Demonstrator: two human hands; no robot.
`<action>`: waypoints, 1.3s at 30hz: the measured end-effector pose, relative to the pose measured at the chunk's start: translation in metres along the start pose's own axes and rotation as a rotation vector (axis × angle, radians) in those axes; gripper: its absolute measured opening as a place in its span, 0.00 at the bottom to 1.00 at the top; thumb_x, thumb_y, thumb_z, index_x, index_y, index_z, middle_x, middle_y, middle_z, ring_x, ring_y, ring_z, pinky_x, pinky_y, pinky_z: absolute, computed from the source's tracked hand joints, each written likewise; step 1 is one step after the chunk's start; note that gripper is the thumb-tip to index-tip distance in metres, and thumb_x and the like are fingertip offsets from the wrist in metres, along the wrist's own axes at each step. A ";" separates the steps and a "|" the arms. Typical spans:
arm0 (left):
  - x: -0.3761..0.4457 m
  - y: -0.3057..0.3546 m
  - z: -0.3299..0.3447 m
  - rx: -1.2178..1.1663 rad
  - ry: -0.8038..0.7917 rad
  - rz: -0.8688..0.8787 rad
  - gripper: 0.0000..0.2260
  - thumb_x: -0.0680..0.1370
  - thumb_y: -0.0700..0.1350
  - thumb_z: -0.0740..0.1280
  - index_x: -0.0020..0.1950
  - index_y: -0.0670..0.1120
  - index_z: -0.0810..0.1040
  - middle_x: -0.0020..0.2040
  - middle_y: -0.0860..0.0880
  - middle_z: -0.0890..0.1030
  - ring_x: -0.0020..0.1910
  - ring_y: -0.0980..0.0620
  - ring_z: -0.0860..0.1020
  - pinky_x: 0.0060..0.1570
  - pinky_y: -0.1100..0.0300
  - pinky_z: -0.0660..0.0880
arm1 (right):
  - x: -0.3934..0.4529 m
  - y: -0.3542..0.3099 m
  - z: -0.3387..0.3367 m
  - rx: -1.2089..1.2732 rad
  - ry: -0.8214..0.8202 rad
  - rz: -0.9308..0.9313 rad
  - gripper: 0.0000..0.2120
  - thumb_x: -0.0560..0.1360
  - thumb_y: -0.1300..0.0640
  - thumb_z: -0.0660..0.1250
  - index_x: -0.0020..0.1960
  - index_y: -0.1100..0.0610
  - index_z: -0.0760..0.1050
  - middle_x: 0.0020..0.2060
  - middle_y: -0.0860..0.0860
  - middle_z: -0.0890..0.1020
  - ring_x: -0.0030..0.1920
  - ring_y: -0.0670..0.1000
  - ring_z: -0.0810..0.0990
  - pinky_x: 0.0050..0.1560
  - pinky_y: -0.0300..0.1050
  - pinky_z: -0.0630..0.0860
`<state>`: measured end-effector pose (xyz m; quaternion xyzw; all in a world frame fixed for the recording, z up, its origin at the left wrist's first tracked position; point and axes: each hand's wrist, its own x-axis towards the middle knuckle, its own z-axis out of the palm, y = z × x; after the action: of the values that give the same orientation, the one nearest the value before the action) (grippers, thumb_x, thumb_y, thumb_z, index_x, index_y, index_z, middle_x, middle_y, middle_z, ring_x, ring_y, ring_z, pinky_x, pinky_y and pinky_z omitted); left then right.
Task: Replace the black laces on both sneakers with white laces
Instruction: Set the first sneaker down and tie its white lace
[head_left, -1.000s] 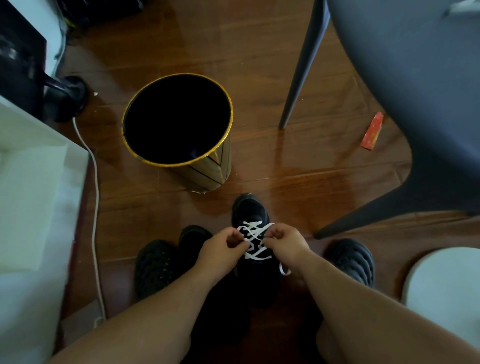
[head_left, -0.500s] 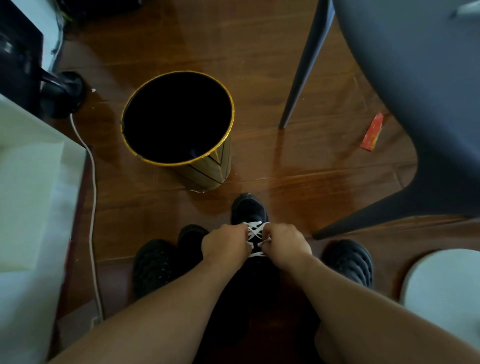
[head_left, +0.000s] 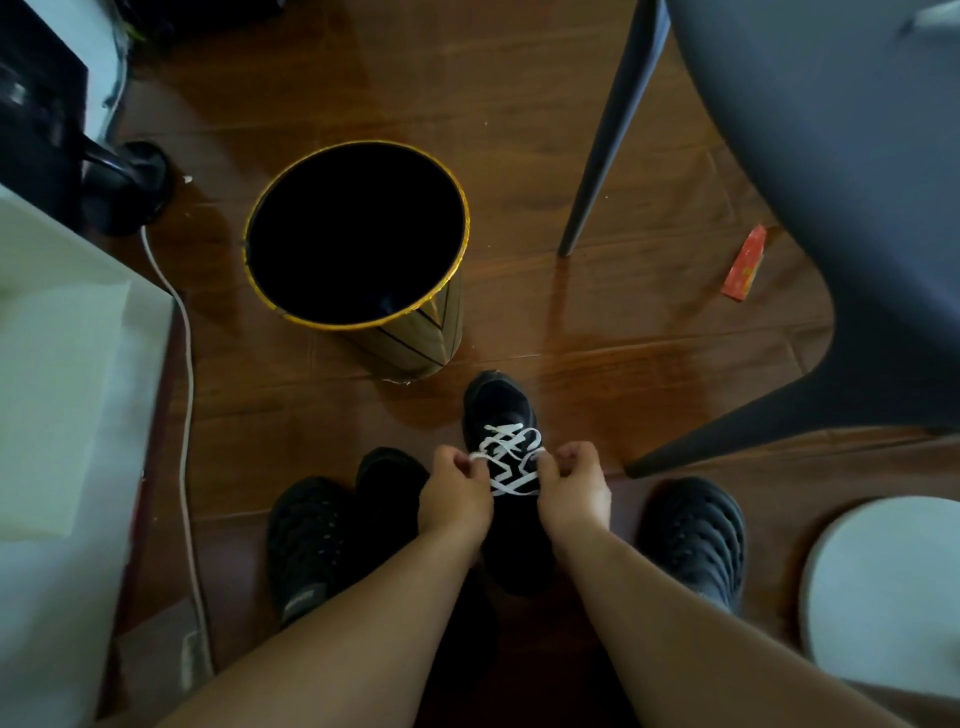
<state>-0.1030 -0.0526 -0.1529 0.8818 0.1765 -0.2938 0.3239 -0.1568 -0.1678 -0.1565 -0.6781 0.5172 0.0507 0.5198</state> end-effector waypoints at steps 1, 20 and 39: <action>0.004 -0.003 0.003 -0.041 -0.020 -0.026 0.08 0.85 0.56 0.63 0.55 0.53 0.72 0.48 0.51 0.81 0.42 0.50 0.79 0.38 0.56 0.72 | 0.002 -0.001 0.000 0.000 -0.035 0.025 0.06 0.79 0.45 0.68 0.51 0.46 0.75 0.44 0.44 0.82 0.47 0.50 0.82 0.56 0.57 0.81; 0.021 -0.022 -0.007 -0.039 -0.146 -0.013 0.14 0.81 0.60 0.67 0.60 0.53 0.80 0.50 0.51 0.84 0.49 0.47 0.83 0.52 0.51 0.81 | 0.016 -0.003 -0.009 -0.176 -0.183 0.028 0.06 0.79 0.47 0.66 0.53 0.48 0.79 0.48 0.49 0.84 0.49 0.54 0.83 0.54 0.53 0.82; 0.019 0.002 -0.013 0.126 0.055 0.086 0.06 0.85 0.52 0.61 0.50 0.53 0.72 0.45 0.49 0.80 0.41 0.46 0.80 0.36 0.55 0.74 | 0.014 -0.001 -0.011 -0.210 -0.083 -0.059 0.08 0.82 0.51 0.60 0.47 0.50 0.75 0.43 0.52 0.82 0.44 0.55 0.81 0.49 0.55 0.82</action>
<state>-0.0823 -0.0433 -0.1557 0.9149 0.1284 -0.2660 0.2751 -0.1549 -0.1856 -0.1595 -0.7410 0.4670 0.1174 0.4680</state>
